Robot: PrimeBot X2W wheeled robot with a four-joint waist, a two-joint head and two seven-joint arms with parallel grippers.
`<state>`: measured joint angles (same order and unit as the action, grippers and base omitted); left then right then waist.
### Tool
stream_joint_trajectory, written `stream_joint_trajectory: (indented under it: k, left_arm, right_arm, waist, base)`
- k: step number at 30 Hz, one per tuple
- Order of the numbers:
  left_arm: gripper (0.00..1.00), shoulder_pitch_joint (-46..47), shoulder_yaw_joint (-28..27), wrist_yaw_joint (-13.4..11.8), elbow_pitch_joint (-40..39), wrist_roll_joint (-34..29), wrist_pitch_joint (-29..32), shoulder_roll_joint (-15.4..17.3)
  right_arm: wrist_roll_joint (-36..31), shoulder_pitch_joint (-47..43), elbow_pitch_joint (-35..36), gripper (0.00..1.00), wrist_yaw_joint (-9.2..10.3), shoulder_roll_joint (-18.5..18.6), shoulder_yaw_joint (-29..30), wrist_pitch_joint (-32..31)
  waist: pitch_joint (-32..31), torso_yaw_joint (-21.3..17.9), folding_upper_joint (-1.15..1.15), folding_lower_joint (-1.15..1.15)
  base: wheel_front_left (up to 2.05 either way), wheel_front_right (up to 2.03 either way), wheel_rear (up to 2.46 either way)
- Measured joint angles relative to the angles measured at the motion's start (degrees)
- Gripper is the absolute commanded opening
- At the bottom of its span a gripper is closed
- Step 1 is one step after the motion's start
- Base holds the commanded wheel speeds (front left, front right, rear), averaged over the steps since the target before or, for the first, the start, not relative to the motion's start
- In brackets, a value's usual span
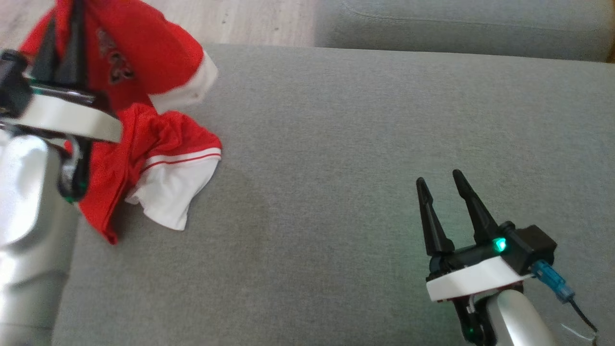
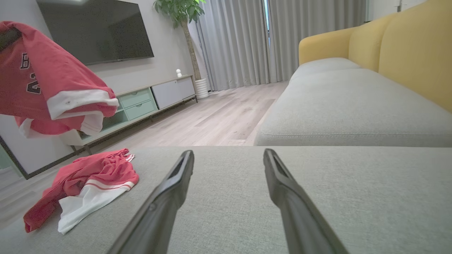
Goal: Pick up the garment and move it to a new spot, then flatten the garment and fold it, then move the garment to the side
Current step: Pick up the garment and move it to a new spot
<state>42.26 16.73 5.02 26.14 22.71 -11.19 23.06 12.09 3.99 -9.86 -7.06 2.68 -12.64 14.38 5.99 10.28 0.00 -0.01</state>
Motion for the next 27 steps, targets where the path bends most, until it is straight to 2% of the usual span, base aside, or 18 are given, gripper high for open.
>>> stream_joint_trajectory:
  k: [7,12,17,23,24,25,26,27]
  left_arm:
    - [0.0,-3.3,4.5,-1.0,-9.5,0.3,6.1,-2.4]
    - [0.0,-4.5,9.5,-1.0,-12.7,-0.2,8.7,-6.4]
    - [0.0,-4.6,13.1,-1.0,-11.7,-1.2,9.3,-9.7]
    - [0.0,-4.0,15.4,-1.8,-5.7,-2.0,9.2,-13.6]
    - [0.0,-4.0,15.4,-1.8,-5.7,-2.0,9.2,-13.6]
    - [0.04,-3.6,15.3,-1.8,-4.4,-1.5,9.1,-14.3]
    - [0.75,-3.2,15.3,-1.7,-3.2,-1.0,9.1,-14.9]
    - [1.0,-2.4,15.2,-1.5,-0.7,-0.2,8.4,-15.9]
  right_arm:
    - [0.5,0.1,0.6,1.0,0.0,0.0,0.9,0.0]
    - [0.6,0.5,1.4,1.0,0.0,0.0,2.3,0.0]
    - [1.1,2.9,2.7,1.0,0.0,0.0,3.2,0.0]
    - [2.4,3.7,4.1,1.0,0.0,0.0,3.9,0.0]
    - [2.4,3.7,4.1,1.0,0.0,0.0,3.9,0.0]
    - [2.6,3.7,4.2,1.0,0.0,0.0,3.9,0.0]
    - [2.7,3.7,4.4,1.0,0.0,0.0,3.9,0.0]
    - [3.1,3.7,4.7,1.0,0.0,0.0,3.9,0.0]
  waist:
    - [0.3,-3.2,0.0,0.0]
    - [1.2,-6.9,0.0,0.01]
    - [2.5,-12.0,0.0,0.01]
    - [4.2,-19.1,0.0,0.01]
    - [4.2,-19.1,0.0,0.01]
    - [4.5,-20.2,0.0,0.02]
    - [4.8,-21.3,0.0,0.02]
    - [5.4,-23.1,0.0,0.01]
  base:
    - [0.0,0.0,0.0]
    - [0.0,0.0,0.0]
    - [0.0,0.0,0.0]
    - [0.0,0.0,0.0]
    - [0.0,0.0,0.0]
    - [0.0,0.0,0.0]
    - [0.0,0.0,0.0]
    - [0.0,0.0,0.0]
